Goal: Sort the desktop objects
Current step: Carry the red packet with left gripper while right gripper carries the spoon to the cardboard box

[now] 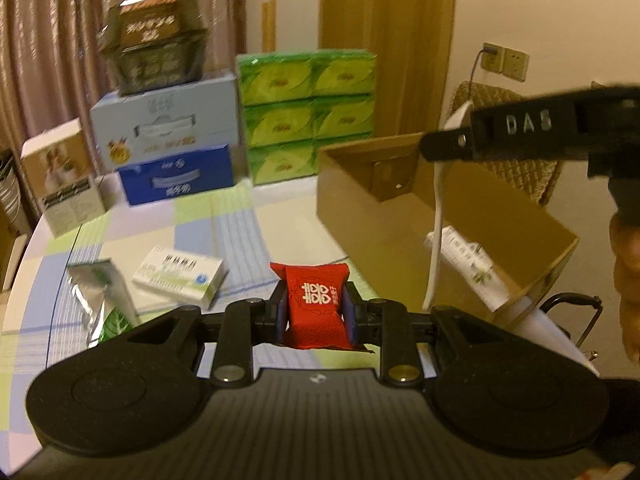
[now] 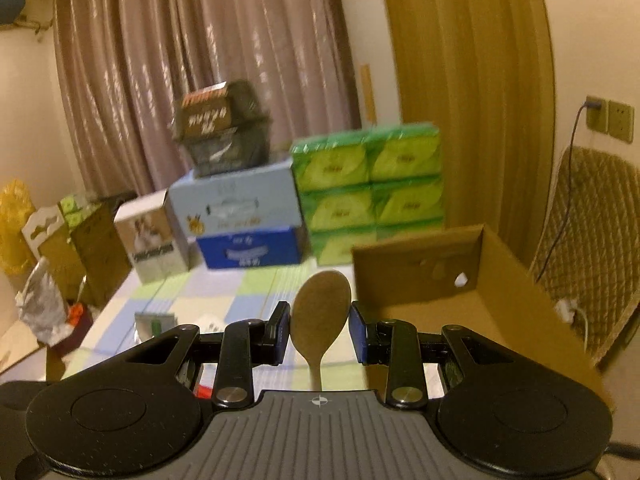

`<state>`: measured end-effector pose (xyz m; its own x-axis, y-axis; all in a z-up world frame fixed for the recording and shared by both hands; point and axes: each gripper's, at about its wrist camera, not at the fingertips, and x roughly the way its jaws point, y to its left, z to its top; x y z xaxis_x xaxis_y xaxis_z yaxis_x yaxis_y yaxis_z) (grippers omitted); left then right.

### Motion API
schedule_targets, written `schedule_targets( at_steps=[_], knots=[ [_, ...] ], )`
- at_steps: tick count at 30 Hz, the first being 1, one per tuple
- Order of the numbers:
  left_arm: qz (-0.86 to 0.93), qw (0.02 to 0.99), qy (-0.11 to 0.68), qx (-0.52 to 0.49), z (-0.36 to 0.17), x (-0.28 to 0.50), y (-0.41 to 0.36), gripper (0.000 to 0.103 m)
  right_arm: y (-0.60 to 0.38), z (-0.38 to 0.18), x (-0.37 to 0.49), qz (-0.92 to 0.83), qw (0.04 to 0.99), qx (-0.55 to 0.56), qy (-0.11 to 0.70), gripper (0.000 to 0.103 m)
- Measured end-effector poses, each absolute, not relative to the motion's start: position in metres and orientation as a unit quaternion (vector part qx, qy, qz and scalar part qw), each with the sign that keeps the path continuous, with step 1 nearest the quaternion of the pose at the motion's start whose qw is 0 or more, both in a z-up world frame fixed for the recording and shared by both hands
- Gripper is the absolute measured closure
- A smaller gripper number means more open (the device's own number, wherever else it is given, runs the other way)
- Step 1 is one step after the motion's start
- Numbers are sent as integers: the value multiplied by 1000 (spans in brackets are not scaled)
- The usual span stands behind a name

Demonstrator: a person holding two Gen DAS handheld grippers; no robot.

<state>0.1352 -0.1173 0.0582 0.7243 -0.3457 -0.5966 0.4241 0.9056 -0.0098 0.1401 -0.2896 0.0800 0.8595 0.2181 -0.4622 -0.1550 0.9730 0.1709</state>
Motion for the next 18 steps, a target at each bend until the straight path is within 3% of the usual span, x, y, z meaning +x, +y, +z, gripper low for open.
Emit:
schedule_targets(
  at_steps=[9,18],
  knots=[
    [-249,923,286,68,84,146,-169,81,-352,116,153,63,969,69,228,74],
    [-296,911,282,53,91,157,-222,81,-394,91,156,28,965,43,257,74]
  ],
)
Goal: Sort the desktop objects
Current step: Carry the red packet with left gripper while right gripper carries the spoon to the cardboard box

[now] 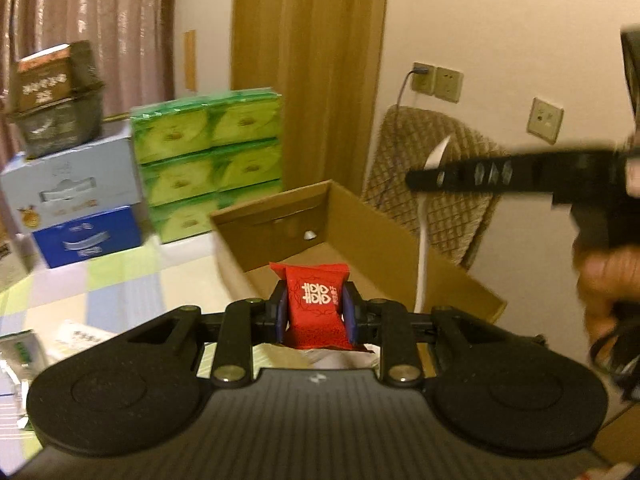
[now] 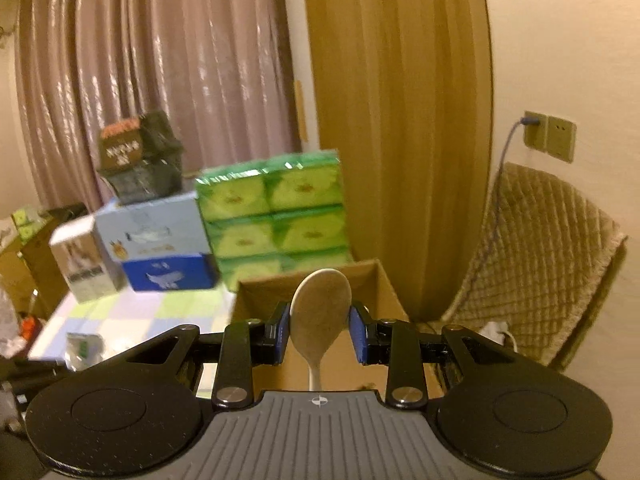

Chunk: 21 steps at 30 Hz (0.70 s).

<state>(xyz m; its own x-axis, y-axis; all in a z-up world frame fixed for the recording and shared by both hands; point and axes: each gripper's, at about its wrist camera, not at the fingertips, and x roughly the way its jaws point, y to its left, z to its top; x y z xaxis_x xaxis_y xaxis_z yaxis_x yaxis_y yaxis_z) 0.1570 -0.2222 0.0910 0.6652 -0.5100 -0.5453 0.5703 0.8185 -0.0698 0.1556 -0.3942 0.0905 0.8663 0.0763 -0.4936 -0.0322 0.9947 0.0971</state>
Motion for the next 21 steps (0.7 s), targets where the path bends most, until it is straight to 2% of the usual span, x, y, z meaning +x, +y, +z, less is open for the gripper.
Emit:
schedule_targets(
  at_steps=[14,15,16,21],
  knots=[
    [-313,893,321,43,57,185,-268,80,-425,44,168,13,951,35,307,74],
    [-312,892,323,42,55,187,-269,77,-426,42,170,13,950,36,310,74],
    [-312,892,324,42,53,189,-270,70,-426,40,171,12,949,37,312,74],
    [-304,897,319,38,53,192,-262,68,-426,34,175,16,946,37,322,74]
  ],
)
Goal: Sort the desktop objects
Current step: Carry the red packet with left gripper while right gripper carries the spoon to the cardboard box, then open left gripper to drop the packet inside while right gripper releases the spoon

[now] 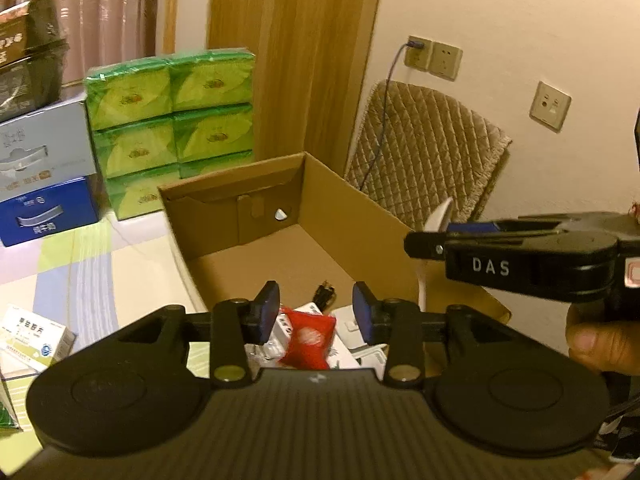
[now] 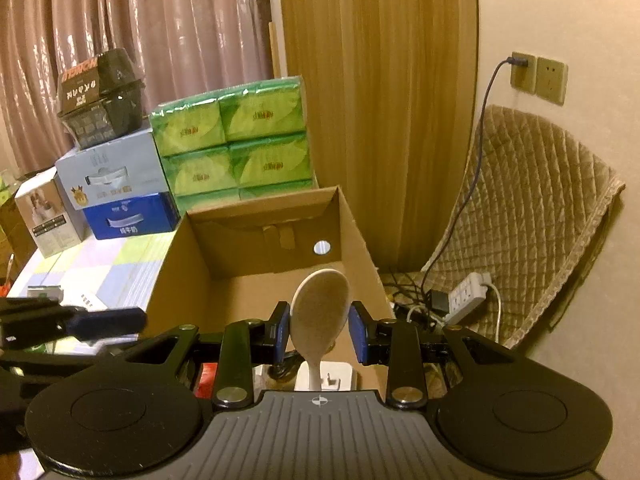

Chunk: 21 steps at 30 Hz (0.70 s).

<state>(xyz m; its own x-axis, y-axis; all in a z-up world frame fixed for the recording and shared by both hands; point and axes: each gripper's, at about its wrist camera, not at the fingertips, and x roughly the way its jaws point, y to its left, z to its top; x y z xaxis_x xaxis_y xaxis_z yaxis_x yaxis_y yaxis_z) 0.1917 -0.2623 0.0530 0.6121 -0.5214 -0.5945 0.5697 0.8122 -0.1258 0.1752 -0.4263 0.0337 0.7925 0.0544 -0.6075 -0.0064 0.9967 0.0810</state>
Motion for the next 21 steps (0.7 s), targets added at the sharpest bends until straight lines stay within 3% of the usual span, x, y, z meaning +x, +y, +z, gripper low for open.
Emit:
schedule_targets(
  at_steps=[4,7,8,10,11,17,21],
  knots=[
    [-284,906,313,20,56,190,-241,59,-420,29,182,26,941,35,334,74],
    [-270,911,311,15,59,187,-227,57,-415,26,187,33,939,37,340,72],
    [-267,912,312,15,60,186,-223,57,-414,25,188,34,939,39,341,70],
    [-259,915,310,17,61,184,-215,54,-414,26,188,35,939,49,338,47],
    [-257,916,308,17,62,182,-211,54,-413,27,186,35,941,52,332,43],
    [-239,922,304,5,66,174,-189,47,-413,34,175,27,946,59,318,39],
    [-228,924,306,6,65,167,-177,43,-411,38,165,26,947,67,313,30]
  ],
)
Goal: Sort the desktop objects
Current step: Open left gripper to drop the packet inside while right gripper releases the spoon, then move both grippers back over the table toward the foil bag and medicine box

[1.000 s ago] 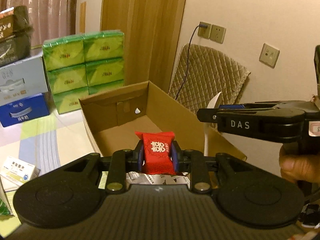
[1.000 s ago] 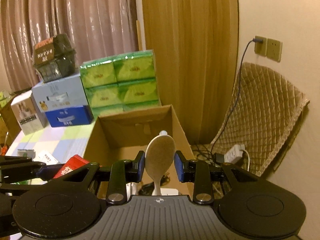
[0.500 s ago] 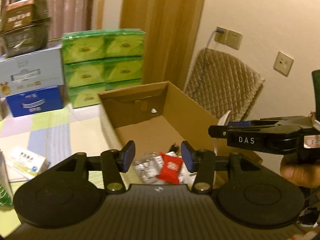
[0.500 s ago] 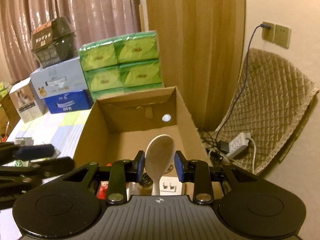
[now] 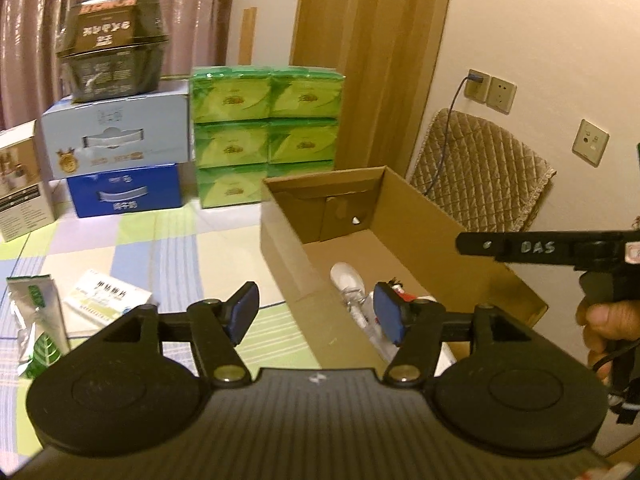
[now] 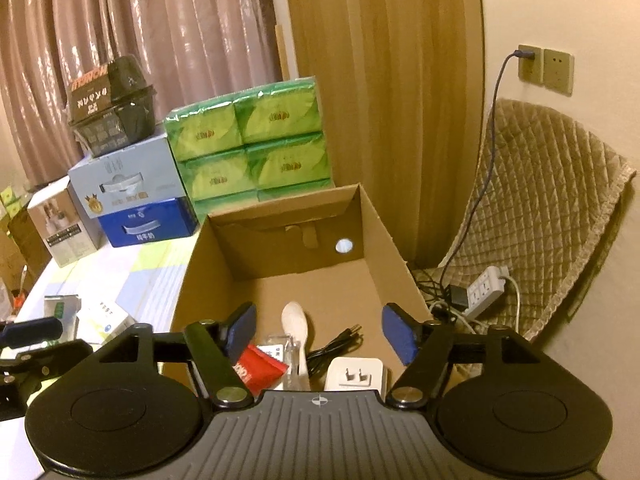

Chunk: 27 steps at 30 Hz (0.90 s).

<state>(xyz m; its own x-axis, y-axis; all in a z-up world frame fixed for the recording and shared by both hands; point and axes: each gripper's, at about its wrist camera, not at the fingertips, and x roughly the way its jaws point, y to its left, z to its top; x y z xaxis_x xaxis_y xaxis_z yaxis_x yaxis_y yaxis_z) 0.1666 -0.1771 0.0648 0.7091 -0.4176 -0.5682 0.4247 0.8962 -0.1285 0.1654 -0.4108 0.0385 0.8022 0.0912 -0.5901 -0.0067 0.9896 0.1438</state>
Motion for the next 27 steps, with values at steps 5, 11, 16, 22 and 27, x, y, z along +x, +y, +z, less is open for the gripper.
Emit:
schedule_targets(
  at_steps=[5,11,16,22,27],
  knots=[
    [-209,927,312,4,61,153,-157,35,-402,45,147,29,949,81,302,16],
    [-181,927,328,16,53,134,-128,18,-376,54,127,54,950,85,295,2],
    [-136,935,328,21,54,117,-94,1,-346,62,114,79,950,90,287,2],
    [-75,933,350,34,55,105,-53,1,-307,69,103,111,949,83,284,2],
    [-47,933,356,23,57,93,-22,1,-277,67,98,133,945,67,292,2]
  ],
)
